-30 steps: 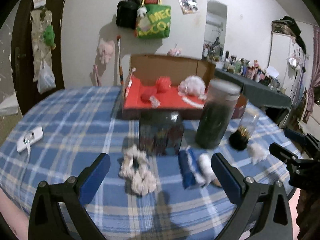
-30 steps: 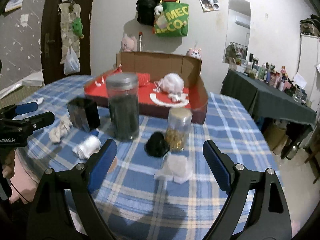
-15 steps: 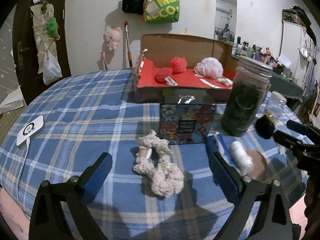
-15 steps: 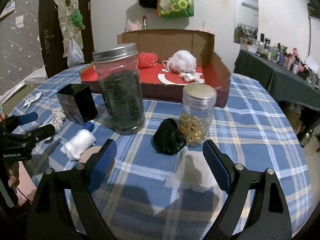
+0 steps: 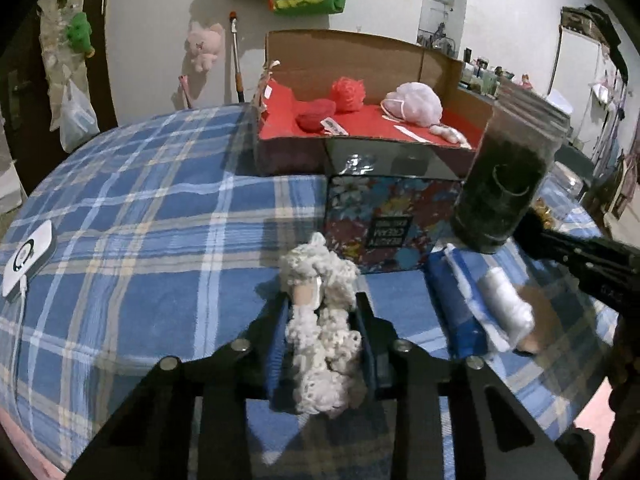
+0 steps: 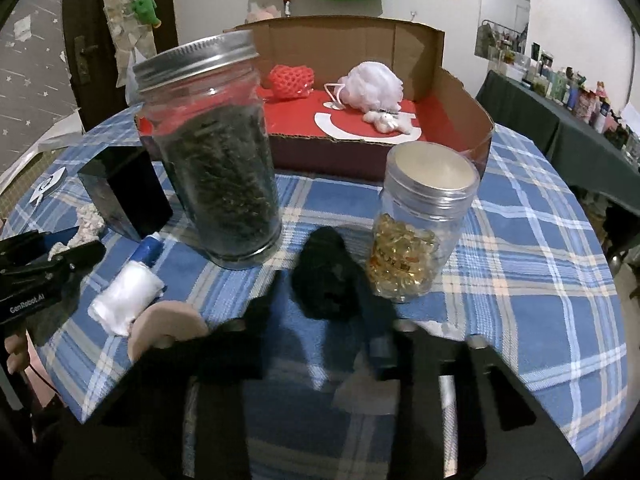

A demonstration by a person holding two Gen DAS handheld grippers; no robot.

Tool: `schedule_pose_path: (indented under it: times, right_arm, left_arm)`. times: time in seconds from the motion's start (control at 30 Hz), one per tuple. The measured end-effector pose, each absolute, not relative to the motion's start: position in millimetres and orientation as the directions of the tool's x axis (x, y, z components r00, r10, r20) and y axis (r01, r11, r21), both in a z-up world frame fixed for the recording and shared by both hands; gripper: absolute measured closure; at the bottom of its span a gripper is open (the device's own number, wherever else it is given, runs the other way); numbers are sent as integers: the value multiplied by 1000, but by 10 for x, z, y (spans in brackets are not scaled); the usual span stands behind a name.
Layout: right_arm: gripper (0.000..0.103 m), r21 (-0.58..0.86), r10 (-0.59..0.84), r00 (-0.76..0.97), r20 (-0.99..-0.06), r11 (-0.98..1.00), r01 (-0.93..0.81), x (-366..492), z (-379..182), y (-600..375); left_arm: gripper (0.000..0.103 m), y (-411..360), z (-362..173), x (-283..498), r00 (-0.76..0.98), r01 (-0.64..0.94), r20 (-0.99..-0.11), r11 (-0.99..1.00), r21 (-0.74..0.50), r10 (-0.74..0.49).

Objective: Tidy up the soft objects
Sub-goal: 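Grasp the white crocheted scrunchie with the left tool while the right tool grasps the black pompom, then lift and carry the scrunchie and black pompom over the red box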

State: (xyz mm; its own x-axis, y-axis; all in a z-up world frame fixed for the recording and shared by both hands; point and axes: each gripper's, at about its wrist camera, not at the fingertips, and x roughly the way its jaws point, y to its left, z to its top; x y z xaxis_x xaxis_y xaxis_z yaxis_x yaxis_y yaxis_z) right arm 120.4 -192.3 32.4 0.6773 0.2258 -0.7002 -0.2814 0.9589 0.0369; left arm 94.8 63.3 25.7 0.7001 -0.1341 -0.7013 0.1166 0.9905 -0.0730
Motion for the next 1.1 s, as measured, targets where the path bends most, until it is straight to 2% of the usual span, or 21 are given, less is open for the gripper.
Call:
schedule_pose_path:
  times: [0.13, 0.3, 0.57, 1.1]
  right_arm:
    - [90, 43, 248, 685, -685, 952, -302, 1089, 398, -1930]
    - [90, 86, 323, 687, -650, 931, -356, 869, 588, -1949]
    - [90, 160, 414, 630, -657, 893, -420, 774, 621, -1976]
    - [90, 204, 459, 599, -656, 872, -445, 886, 537, -2027]
  left_arm:
    - [73, 598, 413, 821, 710, 154, -681, 983, -98, -179]
    - [73, 422, 625, 691, 702, 243, -660, 961, -132, -269]
    - [73, -28, 735, 755, 637, 395, -658, 903, -169, -402]
    - [73, -274, 631, 1042, 579, 419, -705, 891, -173, -409]
